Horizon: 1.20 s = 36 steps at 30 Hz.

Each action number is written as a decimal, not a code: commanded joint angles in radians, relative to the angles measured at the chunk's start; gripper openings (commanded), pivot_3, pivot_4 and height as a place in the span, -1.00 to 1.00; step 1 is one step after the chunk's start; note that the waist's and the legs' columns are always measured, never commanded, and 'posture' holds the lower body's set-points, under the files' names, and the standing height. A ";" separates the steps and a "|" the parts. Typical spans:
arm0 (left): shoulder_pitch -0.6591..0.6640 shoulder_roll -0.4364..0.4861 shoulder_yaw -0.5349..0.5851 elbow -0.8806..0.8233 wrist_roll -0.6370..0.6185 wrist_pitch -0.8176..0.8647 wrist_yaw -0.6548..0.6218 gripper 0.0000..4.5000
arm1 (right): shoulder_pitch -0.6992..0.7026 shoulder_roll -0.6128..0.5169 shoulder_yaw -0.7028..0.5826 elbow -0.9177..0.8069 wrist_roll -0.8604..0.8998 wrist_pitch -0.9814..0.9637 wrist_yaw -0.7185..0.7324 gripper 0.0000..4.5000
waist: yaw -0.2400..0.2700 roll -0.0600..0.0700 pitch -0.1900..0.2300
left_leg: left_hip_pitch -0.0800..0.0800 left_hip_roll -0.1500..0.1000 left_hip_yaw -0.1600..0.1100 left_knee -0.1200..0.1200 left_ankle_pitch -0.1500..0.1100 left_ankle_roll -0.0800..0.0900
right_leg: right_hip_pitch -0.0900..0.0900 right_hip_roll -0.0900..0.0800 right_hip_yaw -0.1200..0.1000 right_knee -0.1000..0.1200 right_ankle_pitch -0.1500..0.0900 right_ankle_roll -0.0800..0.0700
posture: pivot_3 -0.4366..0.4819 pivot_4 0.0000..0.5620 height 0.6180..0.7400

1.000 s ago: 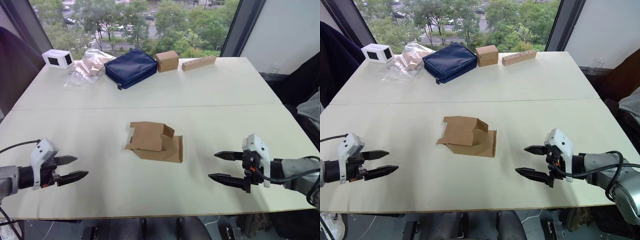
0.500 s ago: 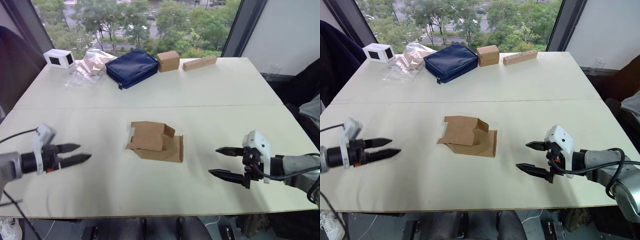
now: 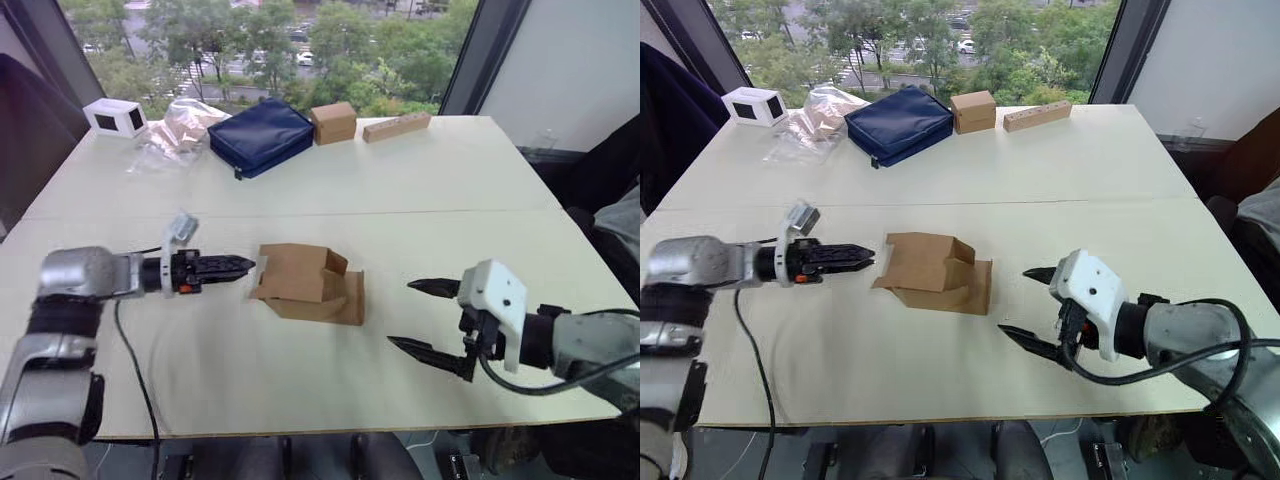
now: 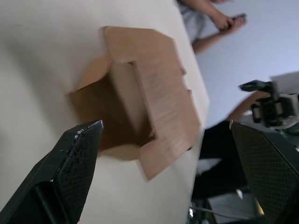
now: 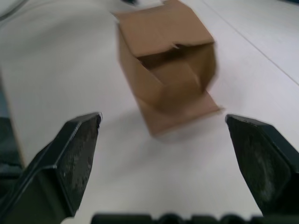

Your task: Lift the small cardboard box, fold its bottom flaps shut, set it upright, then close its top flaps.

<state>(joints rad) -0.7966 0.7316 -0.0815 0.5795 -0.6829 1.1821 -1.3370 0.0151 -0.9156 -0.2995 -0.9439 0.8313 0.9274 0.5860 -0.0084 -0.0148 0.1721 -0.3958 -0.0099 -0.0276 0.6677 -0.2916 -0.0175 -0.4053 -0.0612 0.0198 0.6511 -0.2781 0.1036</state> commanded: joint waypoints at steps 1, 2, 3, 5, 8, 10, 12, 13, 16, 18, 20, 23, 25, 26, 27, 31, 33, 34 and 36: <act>-0.073 -0.034 -0.056 0.110 0.068 -0.056 -0.077 1.00 | 0.029 0.027 -0.035 -0.081 0.065 0.026 -0.088 0.97 | 0.001 0.000 0.000 | 0.000 0.000 0.000 0.000 0.000 0.000 | 0.000 0.000 0.000 0.000 0.000 0.000 | -0.05 -0.47 1.00; -0.086 -0.043 -0.071 0.133 0.084 -0.071 -0.100 1.00 | 0.030 0.032 -0.035 -0.090 0.079 0.030 -0.107 0.97 | -0.002 0.000 0.000 | 0.000 0.000 0.000 0.000 0.000 0.000 | 0.000 0.000 0.000 0.000 0.000 0.000 | -0.05 -0.47 1.00; -0.102 -0.054 -0.085 0.161 0.104 -0.085 -0.119 1.00 | 0.031 0.032 -0.034 -0.098 0.096 0.032 -0.127 0.97 | -0.005 0.000 0.000 | 0.000 0.000 0.000 0.000 0.000 0.000 | 0.000 0.000 0.000 0.000 0.000 0.000 | -0.05 -0.47 1.00; -0.131 -0.075 -0.104 0.217 0.138 -0.109 -0.150 1.00 | 0.033 0.026 -0.032 -0.103 0.120 0.032 -0.156 0.97 | -0.006 0.000 0.000 | 0.000 0.000 0.001 0.000 0.000 0.000 | 0.000 0.000 0.001 0.000 0.000 0.000 | -0.05 -0.47 1.00; -0.158 -0.097 -0.121 0.280 0.184 -0.152 -0.191 1.00 | 0.036 0.014 -0.032 -0.103 0.137 0.030 -0.187 0.97 | -0.004 0.000 0.000 | 0.000 0.001 0.000 0.000 0.000 0.000 | -0.001 0.001 0.001 0.000 0.000 0.000 | -0.05 -0.47 1.00; -0.177 -0.112 -0.123 0.315 0.204 -0.161 -0.217 1.00 | 0.040 0.008 -0.035 -0.103 0.148 0.027 -0.205 0.97 | -0.003 0.000 0.000 | 0.000 0.001 0.000 0.000 0.000 0.000 | -0.001 0.001 0.001 0.000 0.000 0.000 | -0.05 -0.47 1.00; -0.194 -0.129 -0.120 0.339 0.221 -0.171 -0.235 1.00 | 0.044 0.002 -0.037 -0.103 0.156 0.022 -0.218 0.97 | -0.002 0.000 0.000 | 0.000 0.000 0.000 0.000 0.000 0.000 | -0.001 0.001 0.001 0.000 0.000 0.000 | -0.05 -0.47 1.00; -0.200 -0.137 -0.119 0.350 0.230 -0.176 -0.242 1.00 | 0.046 0.000 -0.036 -0.103 0.159 0.021 -0.222 0.97 | -0.001 0.000 0.000 | 0.000 0.000 0.000 0.000 0.000 0.000 | -0.001 0.001 0.001 0.000 0.000 0.000 | -0.05 -0.47 1.00; -0.215 -0.160 -0.117 0.379 0.258 -0.198 -0.260 1.00 | 0.056 -0.008 -0.035 -0.103 0.161 0.015 -0.234 0.97 | 0.000 -0.001 0.000 | -0.001 0.000 0.000 0.001 0.000 0.000 | -0.001 0.001 0.001 0.000 0.000 0.000 | -0.05 -0.47 1.00; -0.226 -0.173 -0.111 0.406 0.275 -0.217 -0.264 1.00 | 0.064 -0.012 -0.032 -0.103 0.163 0.008 -0.243 0.97 | -0.001 -0.001 0.000 | -0.001 0.000 0.000 0.001 0.000 0.000 | -0.001 0.001 0.001 0.000 0.000 0.000 | -0.05 -0.47 1.00; -0.236 -0.182 -0.107 0.428 0.291 -0.229 -0.272 1.00 | 0.069 -0.016 -0.029 -0.103 0.166 0.003 -0.253 0.97 | -0.002 -0.001 0.000 | -0.001 0.000 0.000 0.001 0.000 0.000 | -0.001 0.001 0.001 0.000 0.000 0.000 | -0.05 -0.47 1.00; -0.245 -0.196 -0.112 0.436 0.288 -0.233 -0.277 1.00 | 0.065 -0.020 -0.026 -0.103 0.173 0.001 -0.267 0.97 | -0.003 -0.001 0.000 | -0.001 0.000 0.000 0.001 0.000 0.000 | -0.001 0.001 0.001 0.000 0.000 0.000 | -0.05 -0.47 1.00; -0.248 -0.205 -0.115 0.437 0.287 -0.236 -0.277 1.00 | 0.048 -0.021 -0.021 -0.103 0.185 0.006 -0.283 0.97 | -0.002 -0.001 0.000 | -0.001 0.000 0.000 0.001 0.000 0.001 | -0.001 0.001 0.001 0.000 0.000 0.000 | -0.05 -0.47 1.00; -0.248 -0.208 -0.116 0.438 0.288 -0.239 -0.277 1.00 | 0.042 -0.022 -0.019 -0.103 0.191 0.008 -0.290 0.97 | -0.002 -0.001 0.000 | -0.001 0.000 0.000 0.001 0.000 0.001 | -0.001 0.001 0.001 0.000 0.000 0.000 | -0.05 -0.47 1.00; -0.249 -0.212 -0.115 0.441 0.288 -0.241 -0.277 0.82 | 0.032 -0.023 -0.018 -0.103 0.201 0.011 -0.300 1.00 | -0.002 -0.001 0.000 | -0.001 0.000 0.000 0.000 0.000 0.000 | -0.001 0.001 0.000 0.000 0.000 0.000 | -0.05 -0.47 1.00; -0.251 -0.222 -0.116 0.439 0.279 -0.241 -0.277 0.34 | 0.006 -0.034 -0.013 -0.101 0.233 0.020 -0.330 1.00 | -0.002 -0.001 0.000 | -0.001 0.000 0.000 0.001 0.000 0.000 | -0.001 0.001 0.001 0.000 0.000 0.000 | -0.05 -0.47 1.00; -0.251 -0.229 -0.116 0.442 0.282 -0.245 -0.277 -0.08 | -0.004 -0.042 -0.008 -0.098 0.248 0.022 -0.345 1.00 | -0.002 -0.001 0.000 | -0.001 0.000 0.000 0.001 0.000 0.001 | -0.001 0.001 0.001 0.000 0.000 0.000 | -0.05 -0.47 1.00; -0.248 -0.231 -0.116 0.441 0.283 -0.246 -0.277 -0.27 | -0.007 -0.044 -0.004 -0.098 0.253 0.022 -0.352 1.00 | -0.002 -0.001 0.000 | -0.001 0.000 0.000 0.001 0.000 0.001 | -0.001 0.001 0.001 0.000 0.000 0.000 | -0.05 -0.47 1.00; -0.244 -0.233 -0.118 0.438 0.282 -0.247 -0.277 -0.59 | -0.011 -0.050 0.001 -0.096 0.261 0.021 -0.363 1.00 | -0.002 -0.001 0.000 | -0.001 0.000 0.000 0.001 0.000 0.001 | -0.001 0.001 0.001 0.000 0.000 0.000 | -0.05 -0.47 1.00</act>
<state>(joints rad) -1.0237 0.4980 -0.2110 1.0237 -0.3942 0.9451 -1.6005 0.0175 -0.9574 -0.2986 -1.0173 1.0750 0.9543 0.2356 -0.0105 -0.0155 0.1723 -0.3969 -0.0094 -0.0280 0.6684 -0.2918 -0.0169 -0.4060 -0.0605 0.0204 0.6511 -0.2781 0.1036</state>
